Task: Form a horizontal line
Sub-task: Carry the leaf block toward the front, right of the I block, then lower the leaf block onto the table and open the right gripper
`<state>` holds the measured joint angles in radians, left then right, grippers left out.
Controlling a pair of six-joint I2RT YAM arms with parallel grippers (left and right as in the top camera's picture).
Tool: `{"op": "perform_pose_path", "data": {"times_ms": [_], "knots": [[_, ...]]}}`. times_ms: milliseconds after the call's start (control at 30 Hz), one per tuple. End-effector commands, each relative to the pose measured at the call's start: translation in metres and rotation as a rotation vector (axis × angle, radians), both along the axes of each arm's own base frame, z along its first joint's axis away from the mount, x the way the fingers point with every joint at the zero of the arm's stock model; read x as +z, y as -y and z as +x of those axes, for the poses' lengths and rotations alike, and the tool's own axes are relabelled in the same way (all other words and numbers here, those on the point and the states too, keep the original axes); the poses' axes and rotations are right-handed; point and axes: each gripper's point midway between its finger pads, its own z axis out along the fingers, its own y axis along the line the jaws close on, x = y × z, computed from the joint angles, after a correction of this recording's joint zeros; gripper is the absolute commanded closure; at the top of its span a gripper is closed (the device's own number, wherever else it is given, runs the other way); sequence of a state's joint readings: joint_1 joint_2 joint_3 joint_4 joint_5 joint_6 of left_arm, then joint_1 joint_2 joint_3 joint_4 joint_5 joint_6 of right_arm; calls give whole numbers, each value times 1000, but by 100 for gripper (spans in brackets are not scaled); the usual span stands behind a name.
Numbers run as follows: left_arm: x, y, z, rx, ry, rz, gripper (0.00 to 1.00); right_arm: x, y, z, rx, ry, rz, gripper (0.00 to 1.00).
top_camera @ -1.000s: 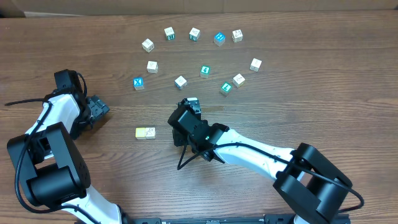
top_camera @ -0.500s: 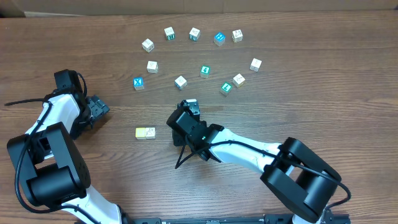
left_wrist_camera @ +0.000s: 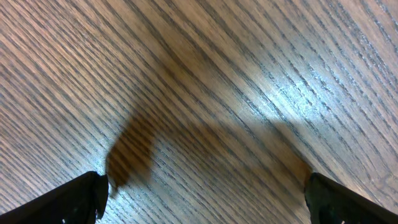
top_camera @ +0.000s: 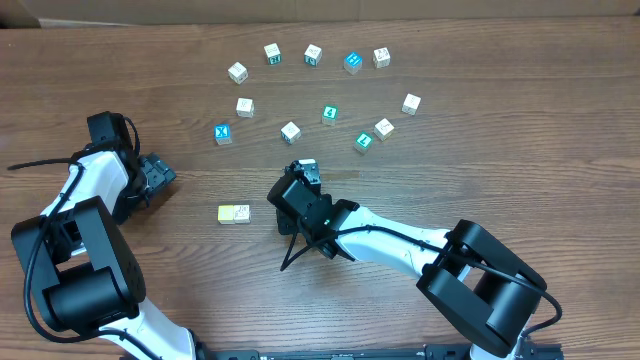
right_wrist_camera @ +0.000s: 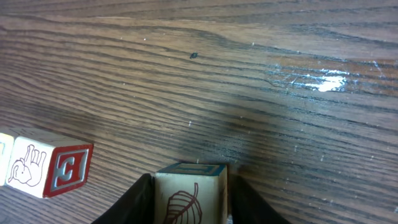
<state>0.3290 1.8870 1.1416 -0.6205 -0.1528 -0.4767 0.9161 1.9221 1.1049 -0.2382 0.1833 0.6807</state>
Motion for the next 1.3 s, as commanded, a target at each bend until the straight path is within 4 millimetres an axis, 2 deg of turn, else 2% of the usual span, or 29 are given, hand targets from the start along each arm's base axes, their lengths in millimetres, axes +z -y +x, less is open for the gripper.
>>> {"op": "perform_pose_path", "data": {"times_ms": [0, 100, 300, 533, 767, 1100, 1267], "knots": [[-8, 2, -6, 2, -30, -4, 0, -2, 0, 2, -7, 4, -1, 62], [-8, 2, -6, 2, -30, -4, 0, 0, -2, 3, -7, 12, 8, 56], [-8, 2, -6, 2, -30, -4, 0, 16, -12, 18, -9, 70, 38, 55], [-8, 2, -6, 1, -30, -4, 1, 27, -3, 37, -61, 137, 11, 54], [-8, 2, -6, 1, -30, -4, 0, 25, 17, 54, -109, 120, 12, 54], [-8, 2, -6, 1, -30, -4, 1, 11, 50, 58, -184, 29, -34, 55], [-8, 2, -6, 2, -30, -4, 0, 6, 48, 51, -154, -47, 7, 52]]}}
